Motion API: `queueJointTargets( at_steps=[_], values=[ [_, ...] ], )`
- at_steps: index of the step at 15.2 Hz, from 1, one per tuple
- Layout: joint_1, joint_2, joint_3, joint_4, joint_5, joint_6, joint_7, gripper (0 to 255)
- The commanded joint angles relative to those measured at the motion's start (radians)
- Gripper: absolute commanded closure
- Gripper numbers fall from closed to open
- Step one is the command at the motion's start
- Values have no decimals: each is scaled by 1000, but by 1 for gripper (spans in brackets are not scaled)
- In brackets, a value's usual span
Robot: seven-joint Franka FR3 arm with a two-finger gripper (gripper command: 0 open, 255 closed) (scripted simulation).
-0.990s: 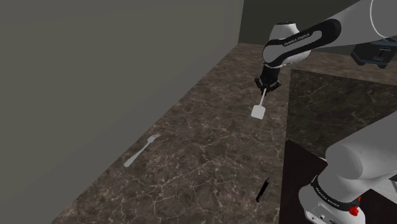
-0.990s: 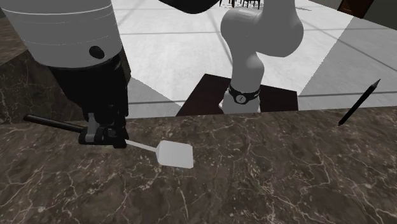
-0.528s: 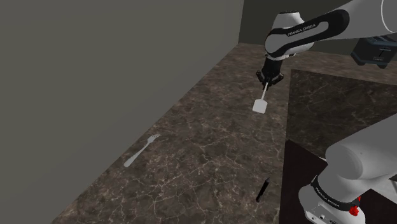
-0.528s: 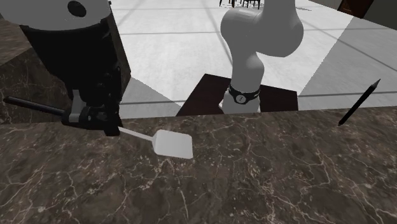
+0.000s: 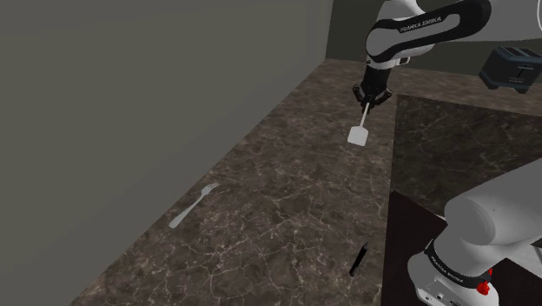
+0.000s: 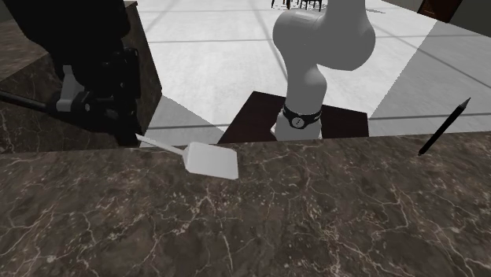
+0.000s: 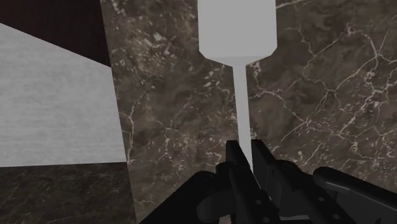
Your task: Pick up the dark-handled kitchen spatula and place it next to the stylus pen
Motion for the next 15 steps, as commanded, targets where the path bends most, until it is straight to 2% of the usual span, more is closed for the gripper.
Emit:
queueJointTargets(
  at_steps=[1, 12, 15],
  values=[
    [0, -1, 1, 27, 1, -28, 0, 255],
    [0, -13, 0, 159, 3, -172, -6, 255],
    [25, -88, 36, 91, 18, -180, 47, 255]
  ],
)
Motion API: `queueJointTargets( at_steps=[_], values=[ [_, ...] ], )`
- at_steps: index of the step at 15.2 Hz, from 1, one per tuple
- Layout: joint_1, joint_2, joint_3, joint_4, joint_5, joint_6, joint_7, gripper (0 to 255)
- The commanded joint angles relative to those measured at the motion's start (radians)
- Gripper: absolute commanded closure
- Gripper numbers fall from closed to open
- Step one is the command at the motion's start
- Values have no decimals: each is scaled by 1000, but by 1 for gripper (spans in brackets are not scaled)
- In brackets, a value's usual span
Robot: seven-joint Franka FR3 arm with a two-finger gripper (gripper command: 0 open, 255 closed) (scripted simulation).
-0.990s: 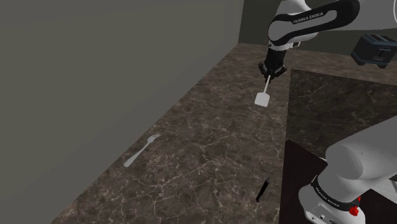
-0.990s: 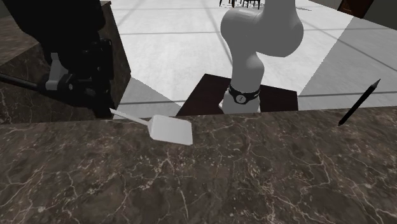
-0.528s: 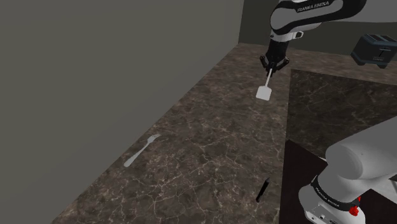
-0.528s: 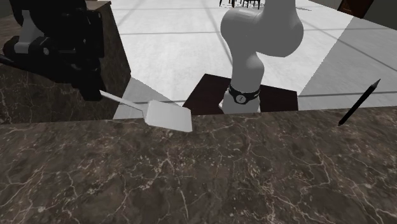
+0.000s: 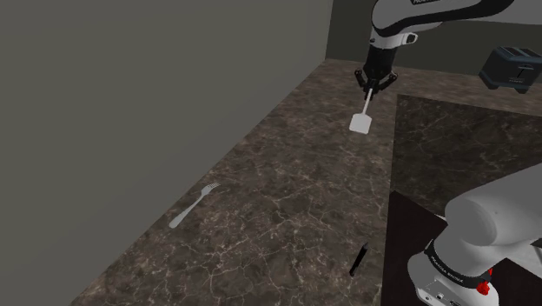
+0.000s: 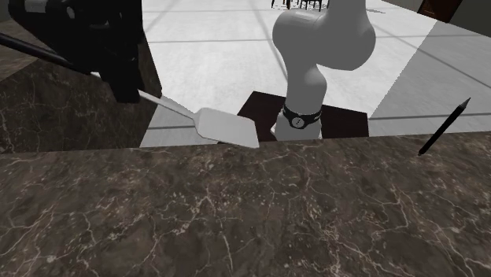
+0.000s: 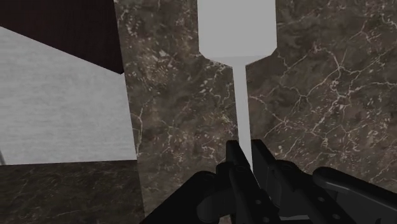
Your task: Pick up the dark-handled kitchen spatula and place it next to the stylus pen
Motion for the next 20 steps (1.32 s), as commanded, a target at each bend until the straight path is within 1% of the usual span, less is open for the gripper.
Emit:
queueJointTargets(
  at_steps=[1, 6, 10, 15, 20],
  values=[
    [16, -45, 25, -34, 11, -11, 36, 255],
    [61, -153, 93, -119, 51, -37, 129, 255],
    [101, -227, 153, -166, 91, -62, 208, 255],
    [154, -297, 235, -198, 150, -95, 312, 255],
    [205, -342, 325, -203, 213, -127, 423, 255]
  ],
)
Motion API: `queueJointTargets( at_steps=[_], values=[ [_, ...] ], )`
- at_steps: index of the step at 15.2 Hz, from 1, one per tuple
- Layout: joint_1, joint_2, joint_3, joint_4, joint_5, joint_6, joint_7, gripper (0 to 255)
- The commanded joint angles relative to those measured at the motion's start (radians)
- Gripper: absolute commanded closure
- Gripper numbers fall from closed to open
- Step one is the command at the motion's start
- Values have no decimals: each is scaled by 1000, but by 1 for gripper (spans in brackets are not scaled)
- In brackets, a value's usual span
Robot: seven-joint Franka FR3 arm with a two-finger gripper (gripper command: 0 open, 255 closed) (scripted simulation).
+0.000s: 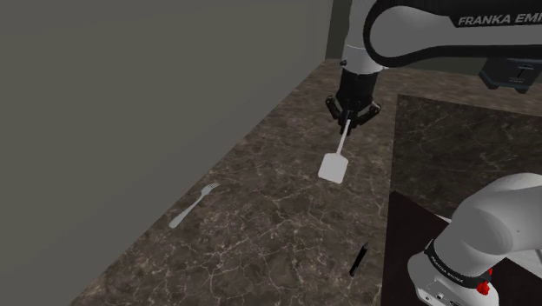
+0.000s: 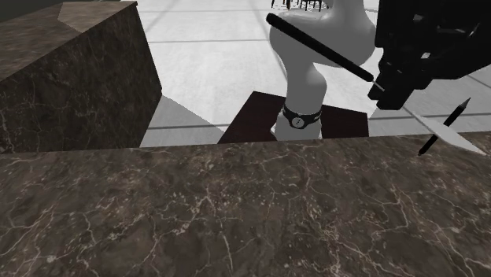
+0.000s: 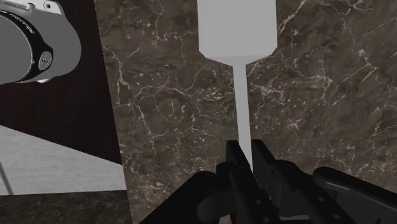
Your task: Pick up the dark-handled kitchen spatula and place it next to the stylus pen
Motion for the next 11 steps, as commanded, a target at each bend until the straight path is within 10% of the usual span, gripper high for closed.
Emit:
queueJointTargets(
  at_steps=[1, 11],
  values=[
    [20, -11, 39, 10, 27, -17, 50, 255],
    [88, -2, 245, 95, 140, -55, 292, 255]
  ],
)
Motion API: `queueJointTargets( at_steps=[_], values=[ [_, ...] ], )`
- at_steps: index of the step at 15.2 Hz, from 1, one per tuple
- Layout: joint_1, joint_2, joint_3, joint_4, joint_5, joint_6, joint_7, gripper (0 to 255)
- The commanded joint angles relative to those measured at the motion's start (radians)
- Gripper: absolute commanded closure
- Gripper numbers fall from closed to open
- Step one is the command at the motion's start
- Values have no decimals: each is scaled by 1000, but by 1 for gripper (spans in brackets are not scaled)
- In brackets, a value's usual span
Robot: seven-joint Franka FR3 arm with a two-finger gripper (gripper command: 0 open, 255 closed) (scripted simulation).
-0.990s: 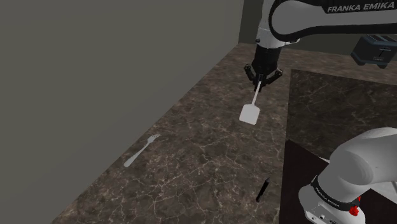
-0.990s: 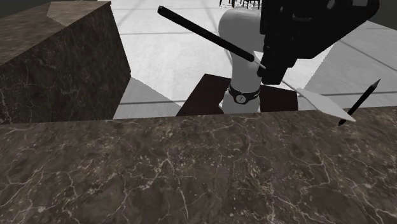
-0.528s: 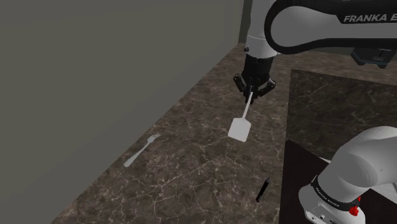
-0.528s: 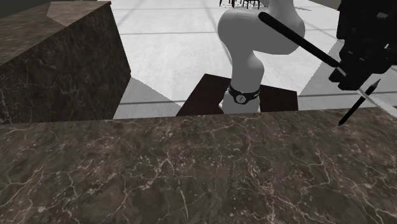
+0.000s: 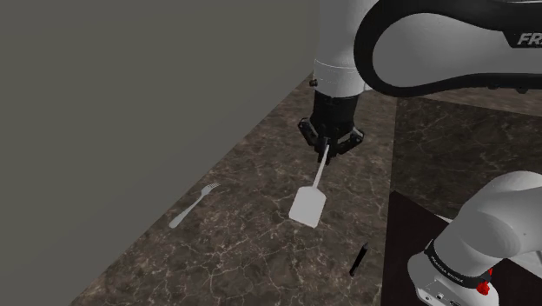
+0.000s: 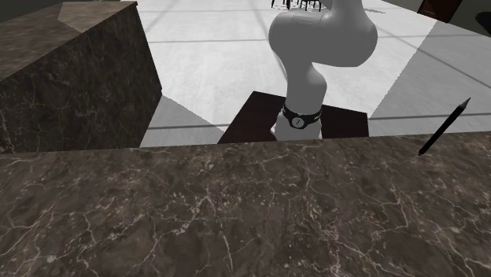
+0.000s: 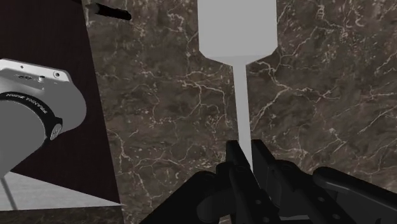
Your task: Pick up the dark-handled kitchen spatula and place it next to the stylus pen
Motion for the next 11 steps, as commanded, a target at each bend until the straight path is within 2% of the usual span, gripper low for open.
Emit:
queueJointTargets(
  at_steps=[1, 11],
  values=[
    [10, 5, 42, 18, 21, -4, 50, 255],
    [23, 3, 91, -92, 54, 110, 60, 255]
  ],
)
